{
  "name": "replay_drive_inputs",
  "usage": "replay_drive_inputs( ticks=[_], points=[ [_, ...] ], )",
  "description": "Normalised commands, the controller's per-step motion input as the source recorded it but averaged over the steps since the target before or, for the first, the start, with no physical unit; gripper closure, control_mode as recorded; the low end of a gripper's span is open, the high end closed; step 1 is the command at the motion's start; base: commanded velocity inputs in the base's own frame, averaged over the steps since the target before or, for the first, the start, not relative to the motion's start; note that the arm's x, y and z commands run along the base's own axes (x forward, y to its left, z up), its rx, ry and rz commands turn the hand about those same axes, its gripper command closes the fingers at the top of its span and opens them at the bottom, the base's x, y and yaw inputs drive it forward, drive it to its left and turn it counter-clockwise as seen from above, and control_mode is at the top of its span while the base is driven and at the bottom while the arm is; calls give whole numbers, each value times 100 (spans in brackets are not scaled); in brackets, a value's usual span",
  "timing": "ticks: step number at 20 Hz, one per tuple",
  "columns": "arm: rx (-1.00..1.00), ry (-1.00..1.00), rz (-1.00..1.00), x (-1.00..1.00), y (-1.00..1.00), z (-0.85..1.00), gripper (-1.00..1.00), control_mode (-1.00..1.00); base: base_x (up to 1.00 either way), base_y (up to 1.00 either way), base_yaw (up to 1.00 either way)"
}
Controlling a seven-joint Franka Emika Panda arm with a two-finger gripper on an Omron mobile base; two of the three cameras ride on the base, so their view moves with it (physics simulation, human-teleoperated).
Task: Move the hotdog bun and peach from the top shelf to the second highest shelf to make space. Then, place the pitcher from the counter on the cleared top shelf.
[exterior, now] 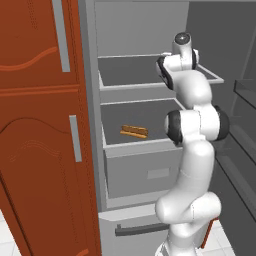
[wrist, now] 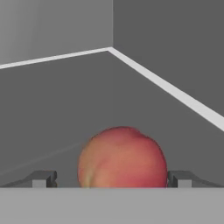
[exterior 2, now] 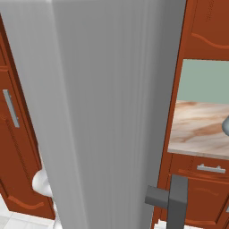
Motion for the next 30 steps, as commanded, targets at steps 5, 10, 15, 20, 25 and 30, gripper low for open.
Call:
replay_drive_inputs(
  ticks=[5,10,15,20,25,30],
  points=[
    [0,0,0,31,-10,-7,-100,-100,0,0,0],
    [0,0,0,21,-15,-10,100,-100,0,0,0],
    [0,0,0,3,-4,-26,100,-100,0,0,0],
    [0,2,0,0,0,-42,100,-100,0,0,0],
    [0,-9,1,-23,0,-54,100,-100,0,0,0],
    [0,-14,0,-82,14,-61,100,-100,0,0,0]
  ],
)
